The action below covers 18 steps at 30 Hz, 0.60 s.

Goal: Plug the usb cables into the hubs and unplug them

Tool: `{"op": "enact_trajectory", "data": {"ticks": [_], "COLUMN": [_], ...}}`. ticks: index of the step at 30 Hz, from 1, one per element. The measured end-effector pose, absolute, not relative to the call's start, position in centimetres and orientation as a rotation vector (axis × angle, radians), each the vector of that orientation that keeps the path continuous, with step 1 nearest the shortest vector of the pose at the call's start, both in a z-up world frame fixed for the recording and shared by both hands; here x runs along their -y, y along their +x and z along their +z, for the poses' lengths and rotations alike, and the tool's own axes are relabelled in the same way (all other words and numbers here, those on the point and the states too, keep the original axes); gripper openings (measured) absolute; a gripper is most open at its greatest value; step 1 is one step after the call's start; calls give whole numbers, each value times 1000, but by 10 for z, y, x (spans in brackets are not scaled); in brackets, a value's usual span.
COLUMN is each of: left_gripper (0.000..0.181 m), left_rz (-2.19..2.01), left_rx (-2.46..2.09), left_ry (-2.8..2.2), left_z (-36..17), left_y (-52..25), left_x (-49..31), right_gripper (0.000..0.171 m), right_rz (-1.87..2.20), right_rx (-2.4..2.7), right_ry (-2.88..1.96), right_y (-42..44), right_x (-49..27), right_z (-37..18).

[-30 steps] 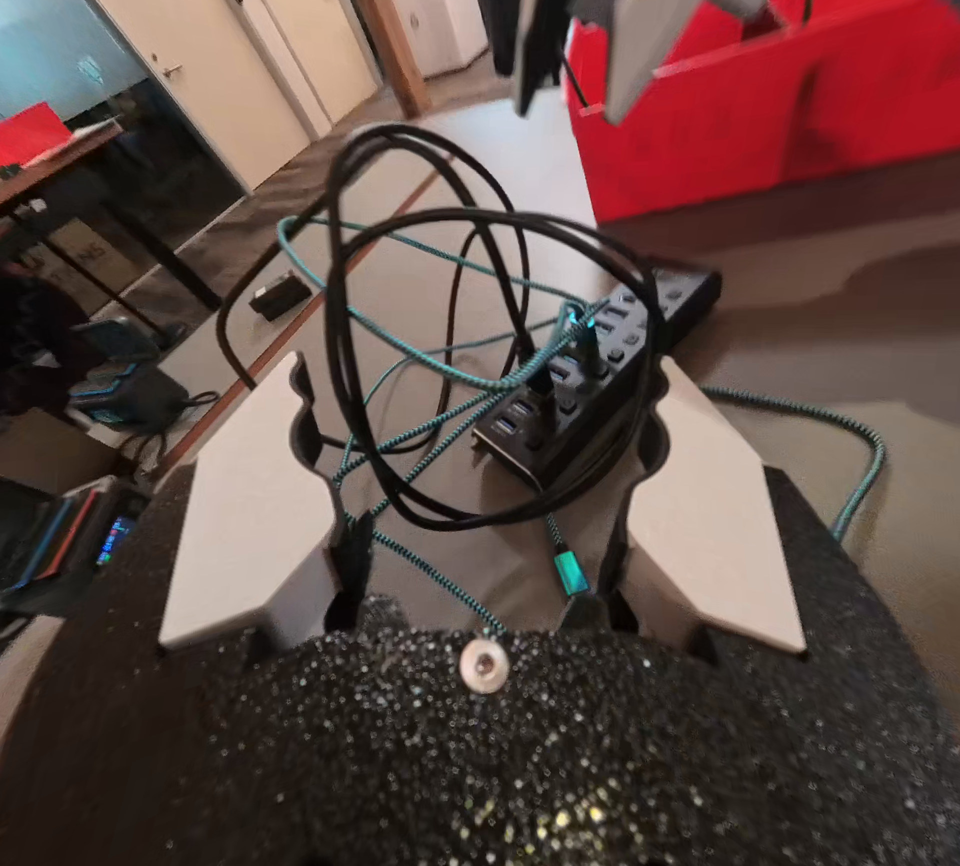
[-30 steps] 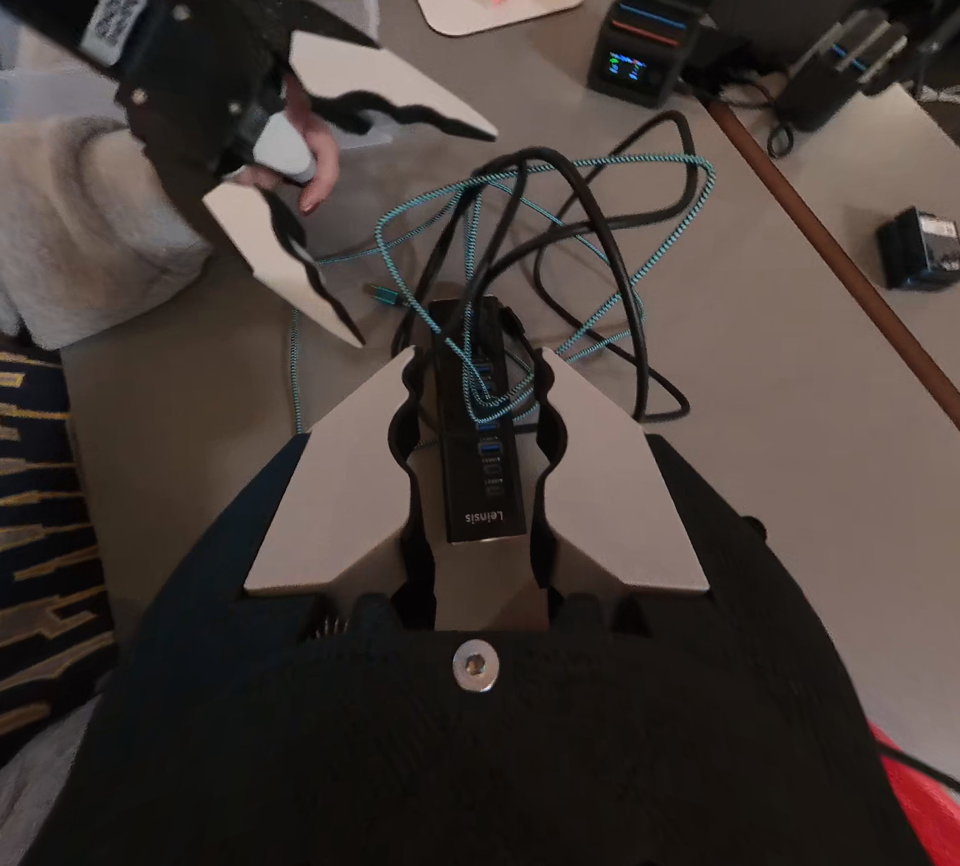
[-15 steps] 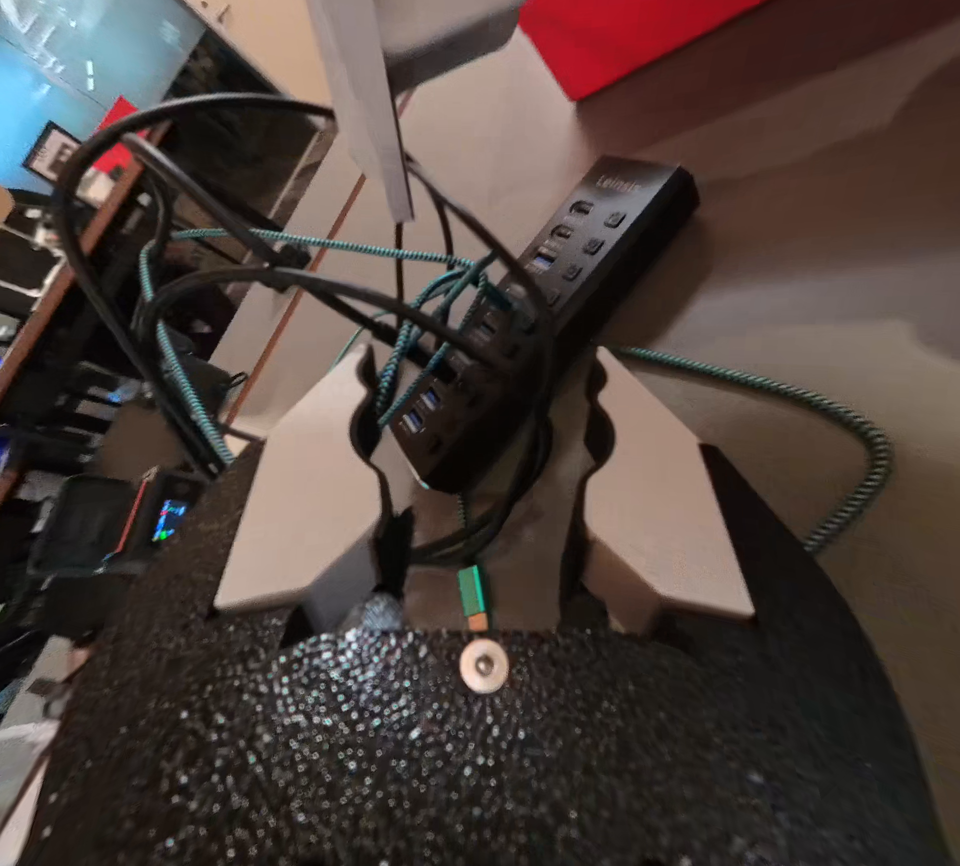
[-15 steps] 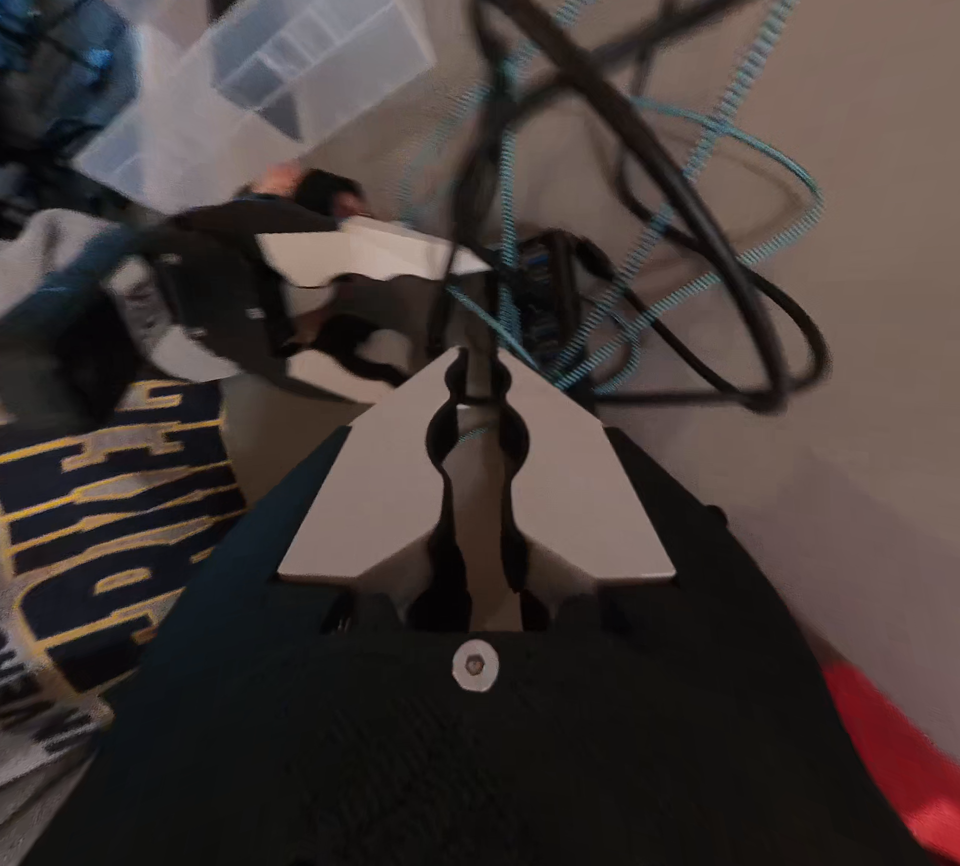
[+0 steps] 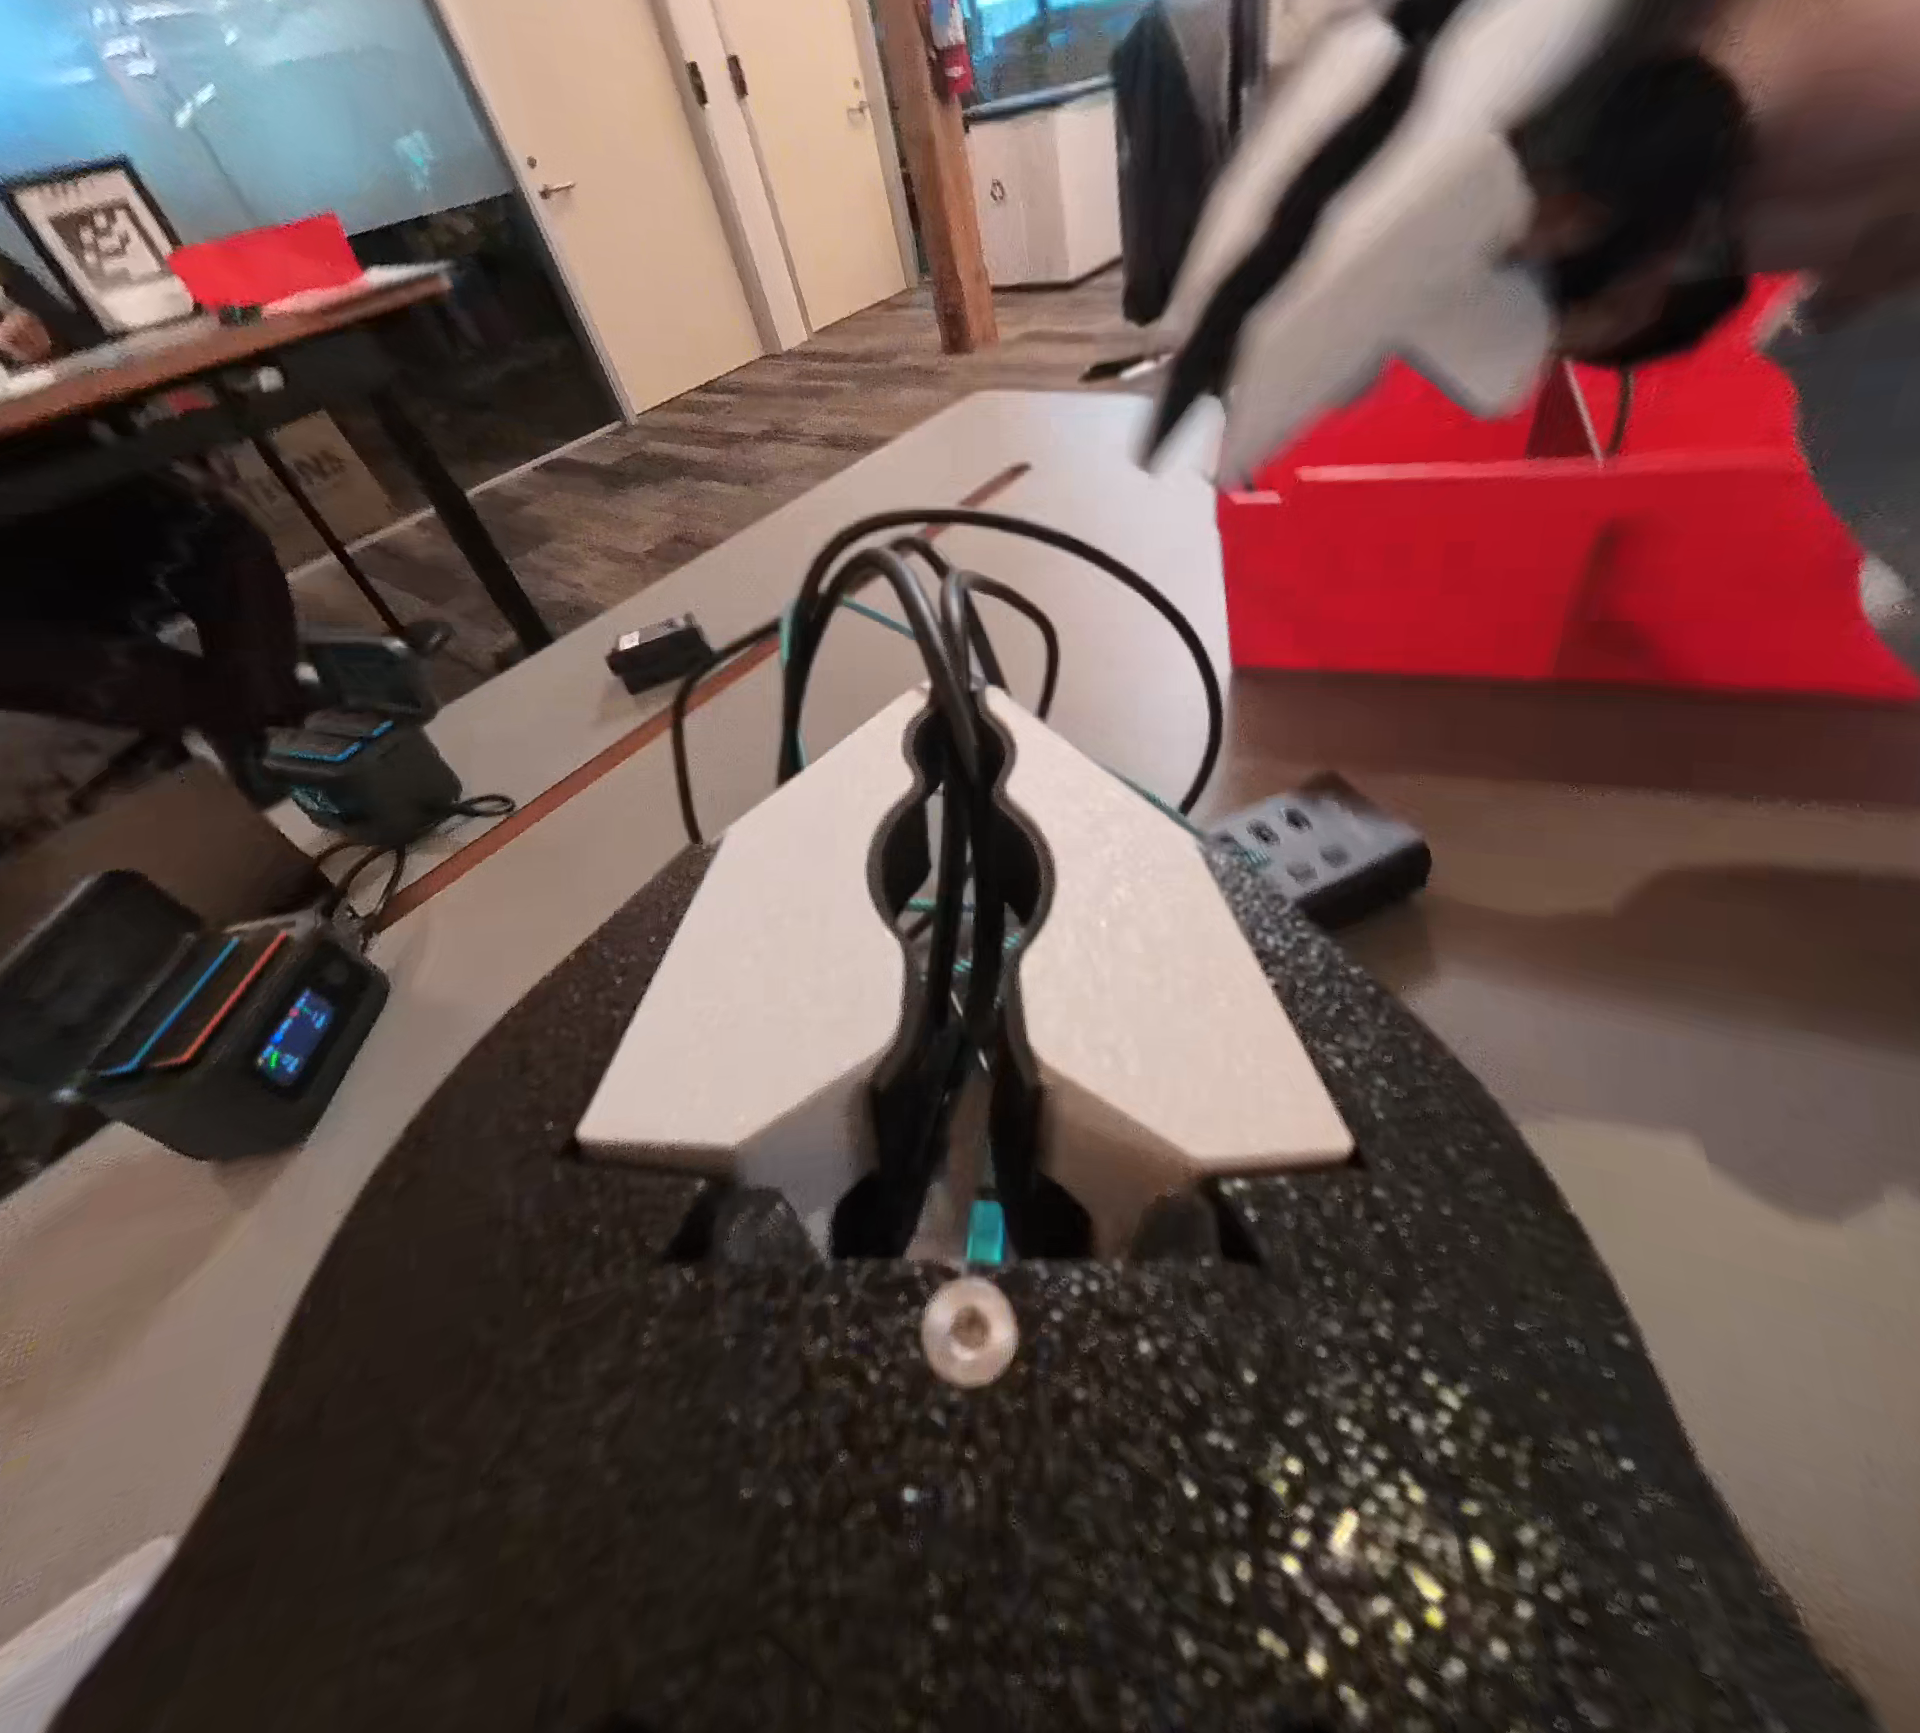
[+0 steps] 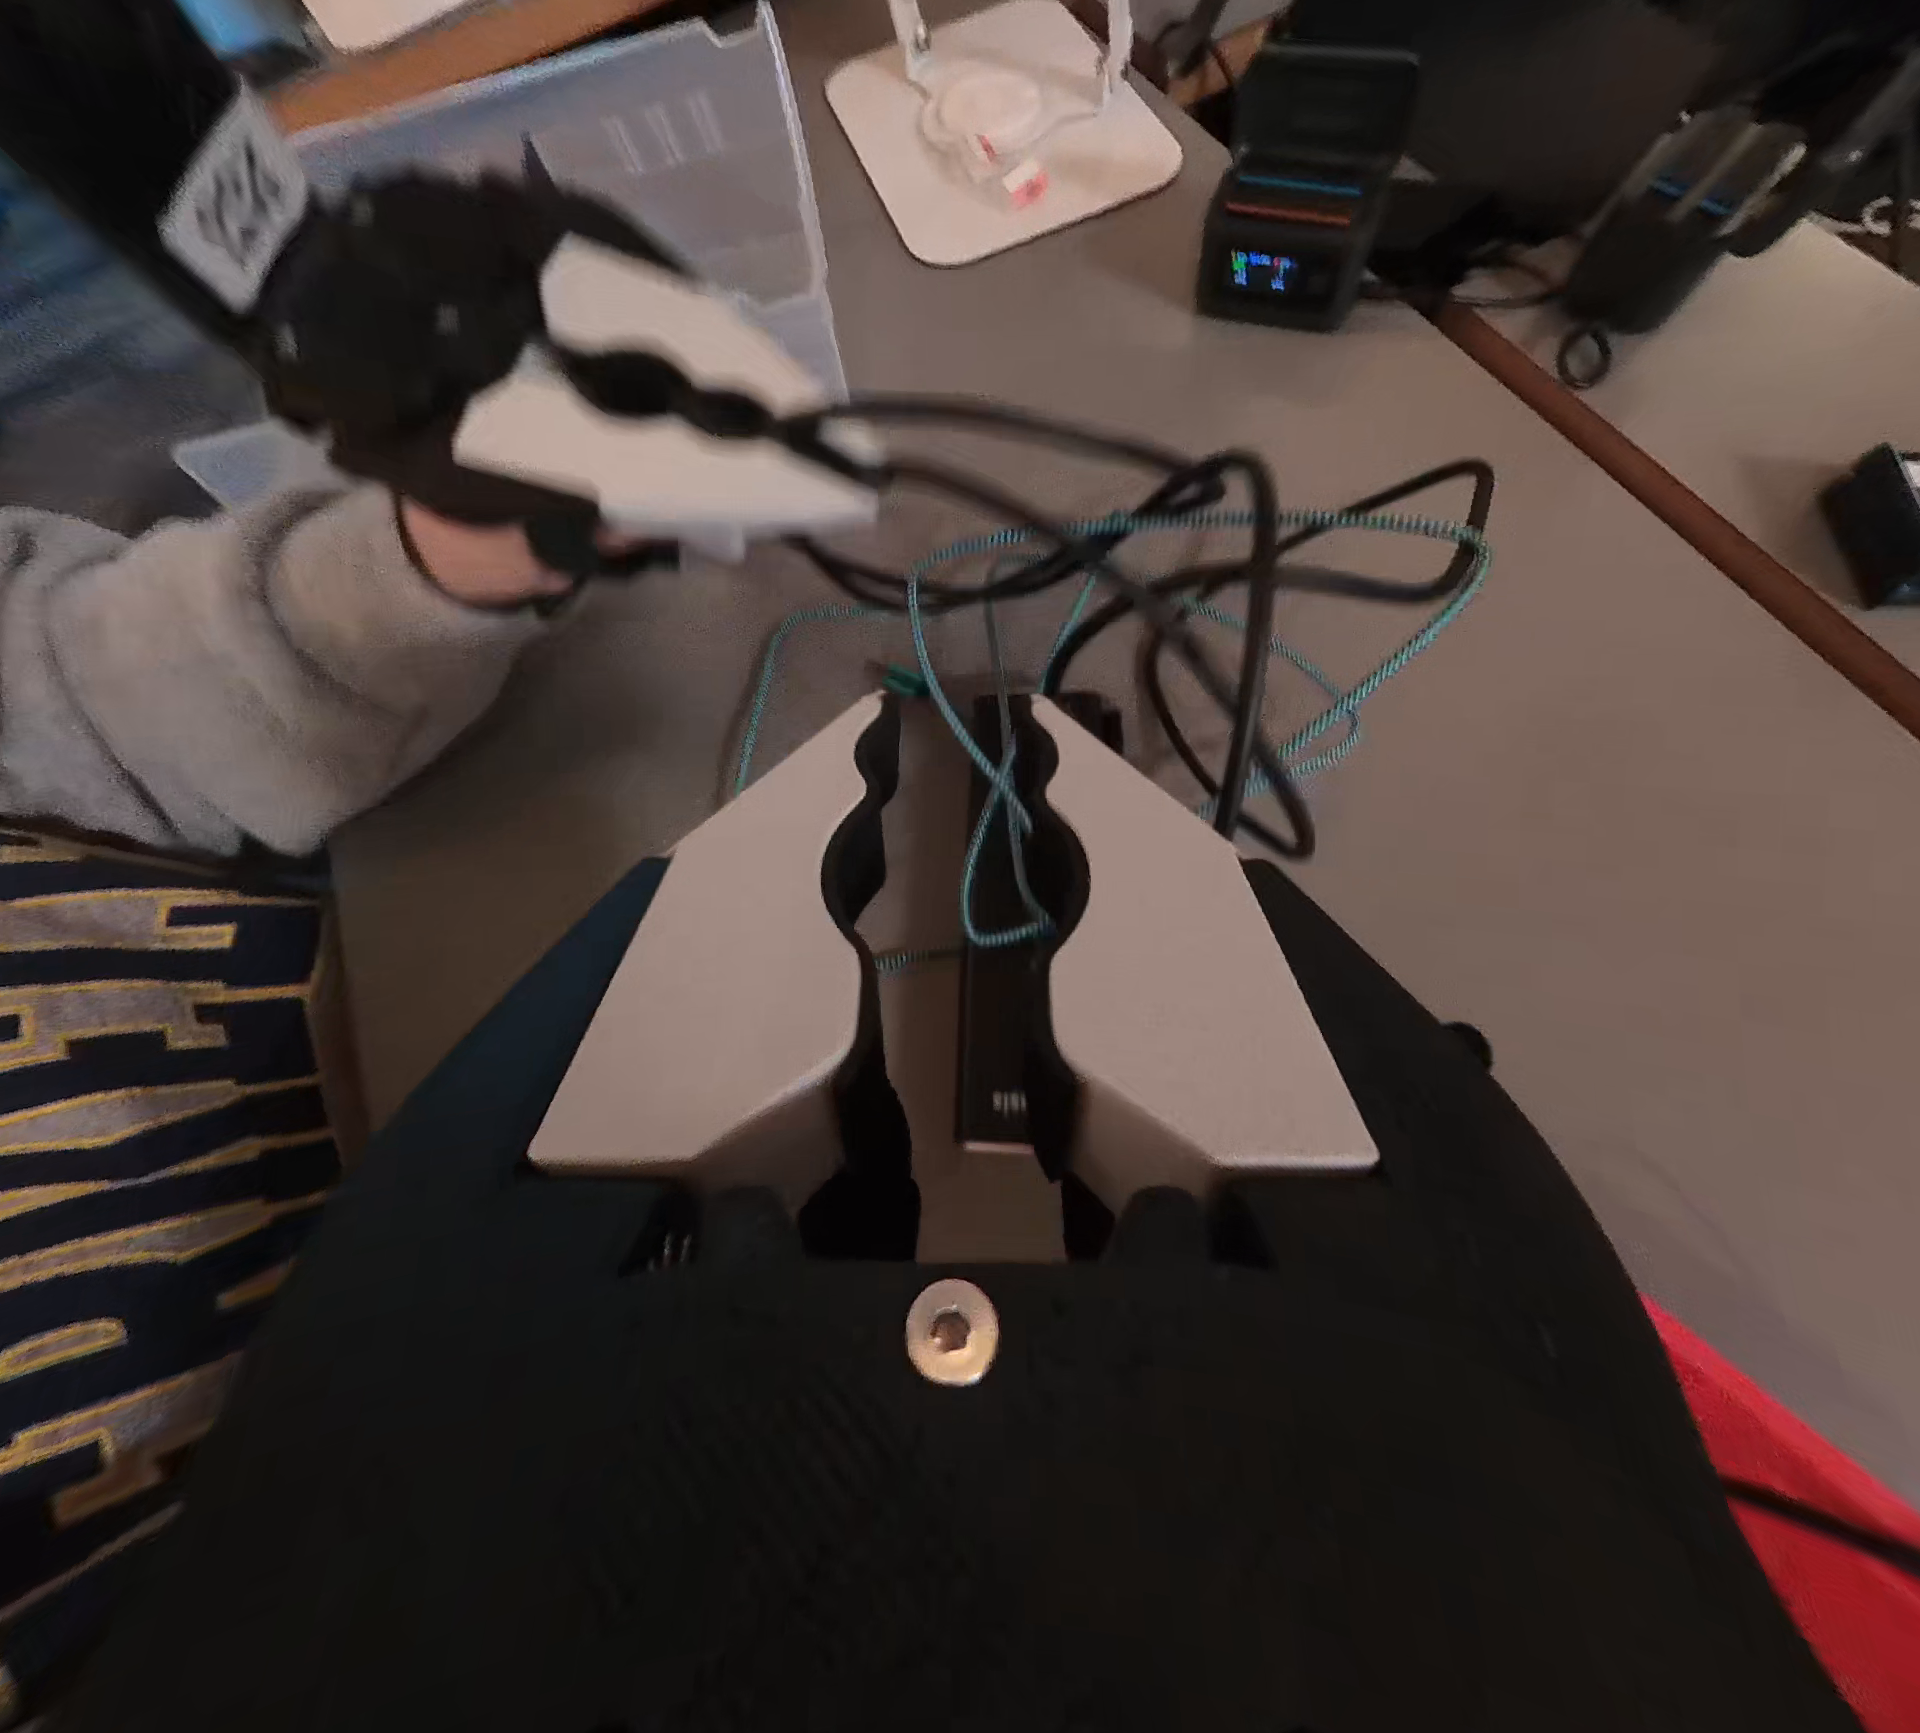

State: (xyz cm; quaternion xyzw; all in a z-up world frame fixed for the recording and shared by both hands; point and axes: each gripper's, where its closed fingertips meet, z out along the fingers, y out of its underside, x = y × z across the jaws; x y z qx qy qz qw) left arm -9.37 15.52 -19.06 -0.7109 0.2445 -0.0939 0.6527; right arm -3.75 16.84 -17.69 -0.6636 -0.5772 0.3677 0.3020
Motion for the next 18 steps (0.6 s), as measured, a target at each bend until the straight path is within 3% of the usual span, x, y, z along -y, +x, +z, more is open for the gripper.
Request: {"op": "enact_trajectory", "data": {"ticks": [1,6,10,14,16,18], "left_gripper": [2,2,2,4,62,88], "left_rz": [-246,-263,-192,-131,-166,-111], "left_rx": [-501,-242,-122,-90,-99,-137], "left_ry": [-1630,-1760,-1915,-2033,-1992,-1881], "left_z": [-184,-184,-215,-246,-238,-218], "left_y": [-102,-159,-196,-206,-194,-187], "left_x": [-164,-221,-260,-274,-266,-247], "right_gripper": [20,24,25,36,38,39], "right_rz": [936,823,763,808,800,768], "right_rx": [1544,1572,1512,1425,1431,1469], "right_ry": [-1783,-1961,-2023,-1936,-1862,-1781], "right_y": [-34,-32,-32,-32,-35,-38], "right_x": [-167,-157,-163,-174,-178,-177], "right_z": [-181,-226,-276,-286,-282,-278]}}
